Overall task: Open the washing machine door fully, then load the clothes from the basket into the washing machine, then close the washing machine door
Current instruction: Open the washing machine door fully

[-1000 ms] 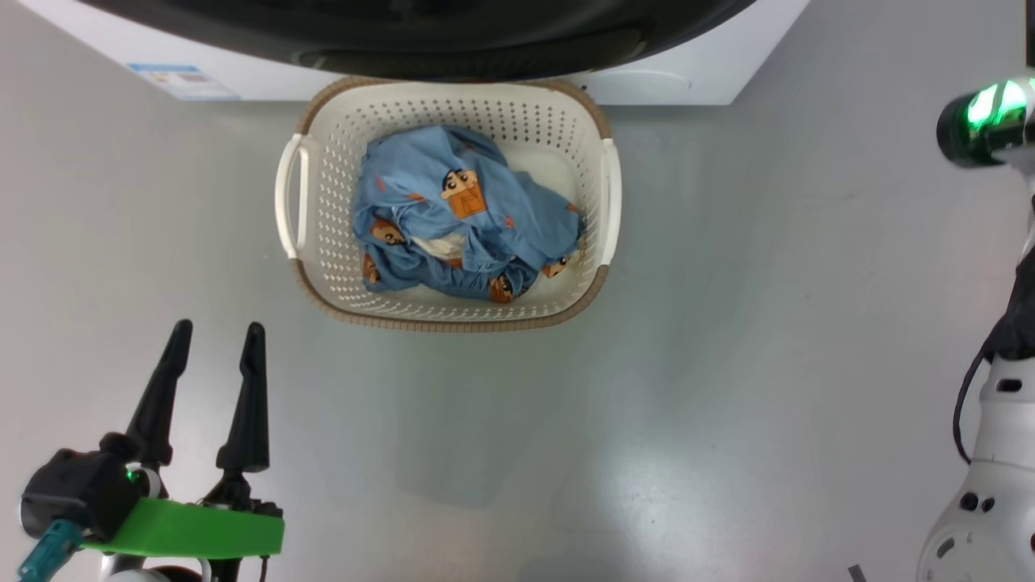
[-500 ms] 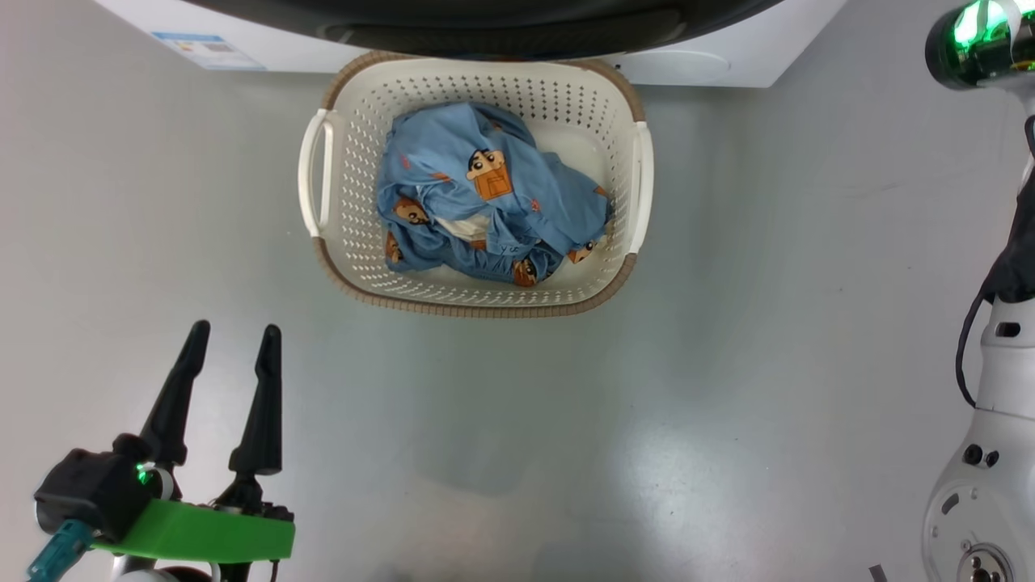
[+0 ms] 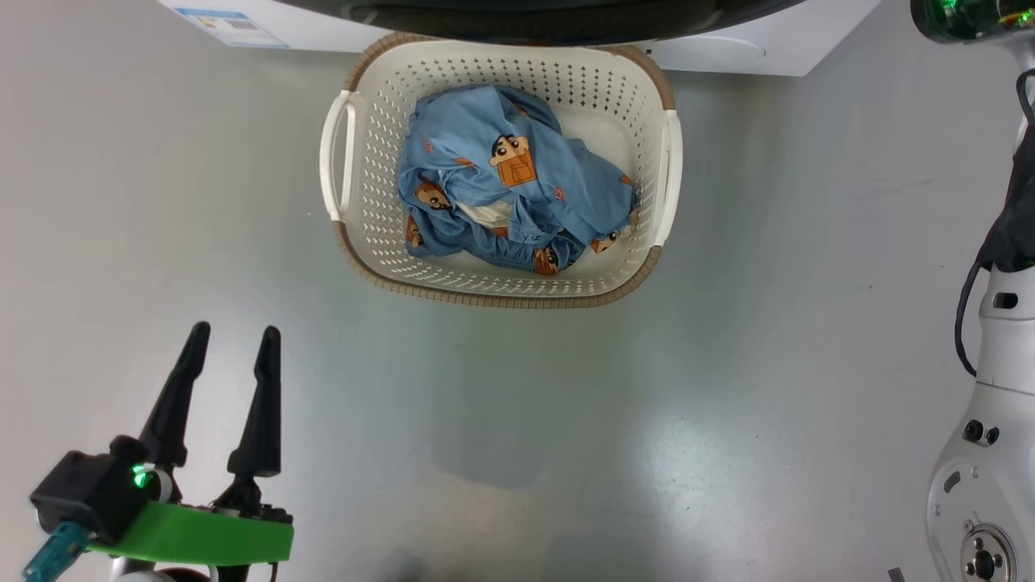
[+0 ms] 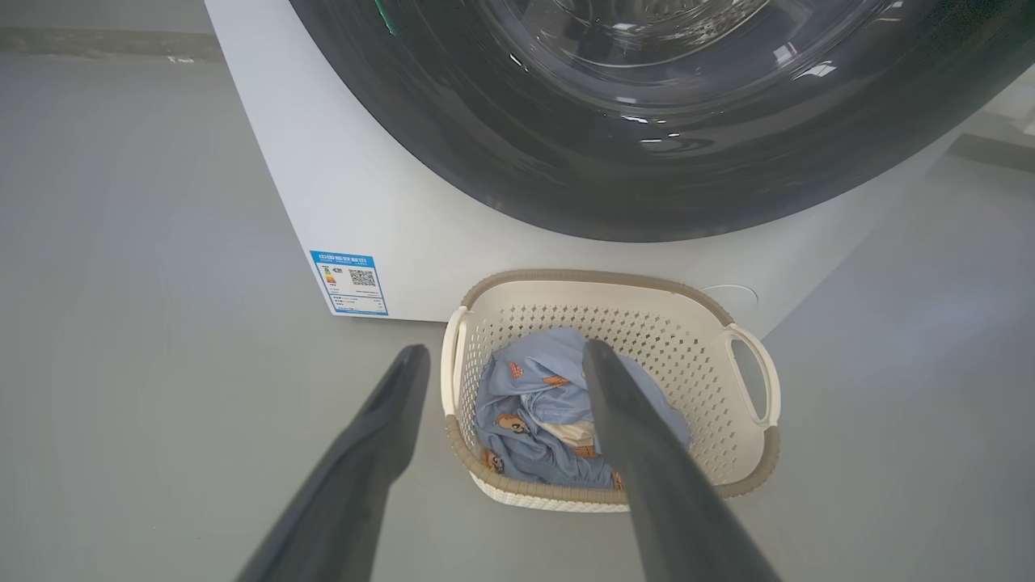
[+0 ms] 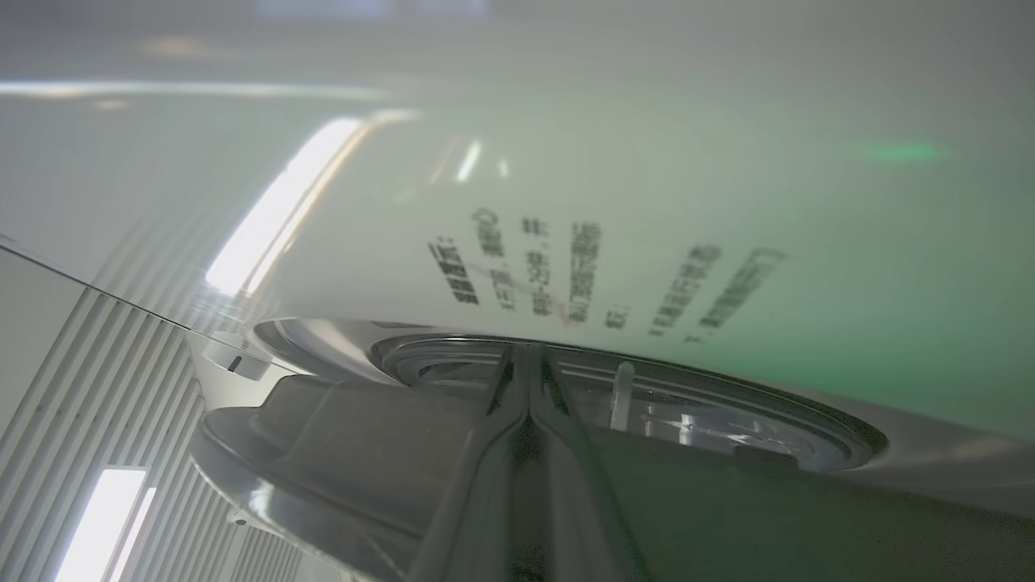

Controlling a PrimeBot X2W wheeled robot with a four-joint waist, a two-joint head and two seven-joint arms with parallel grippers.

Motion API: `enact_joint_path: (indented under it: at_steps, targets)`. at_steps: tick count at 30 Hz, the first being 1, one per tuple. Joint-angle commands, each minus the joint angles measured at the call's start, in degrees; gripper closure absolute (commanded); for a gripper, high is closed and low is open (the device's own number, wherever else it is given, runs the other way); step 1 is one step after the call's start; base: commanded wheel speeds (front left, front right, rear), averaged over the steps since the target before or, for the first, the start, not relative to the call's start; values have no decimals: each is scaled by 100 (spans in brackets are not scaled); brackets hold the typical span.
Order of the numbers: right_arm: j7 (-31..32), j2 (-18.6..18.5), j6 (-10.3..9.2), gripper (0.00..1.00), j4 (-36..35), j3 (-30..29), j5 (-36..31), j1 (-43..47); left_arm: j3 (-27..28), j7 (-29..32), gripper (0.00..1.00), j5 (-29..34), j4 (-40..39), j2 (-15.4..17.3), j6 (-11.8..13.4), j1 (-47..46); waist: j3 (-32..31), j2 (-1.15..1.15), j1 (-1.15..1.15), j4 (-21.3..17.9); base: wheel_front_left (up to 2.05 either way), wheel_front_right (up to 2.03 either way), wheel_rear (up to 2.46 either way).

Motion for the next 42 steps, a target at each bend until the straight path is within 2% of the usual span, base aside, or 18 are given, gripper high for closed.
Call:
enact_joint_path:
  at_steps: [1,19,31,42]
  targets:
    - [39,109,9,100,-148,113,-77,-102,210,-36,0,-39,-89,93,-9,104,13,0,0,13,0,0,0]
    - [251,97,9,100,-90,454,-55,-53,203,-36,0,-40,9,45,-9,13,-144,0,0,-16,0,0,0]
    - [522,106,9,100,56,873,-132,345,303,-36,0,-50,53,25,-9,-30,-469,0,0,-179,0,0,0]
    - [823,173,9,100,-22,1296,-5,1154,409,-36,0,-74,189,-80,-9,63,-1194,0,0,-404,0,0,0]
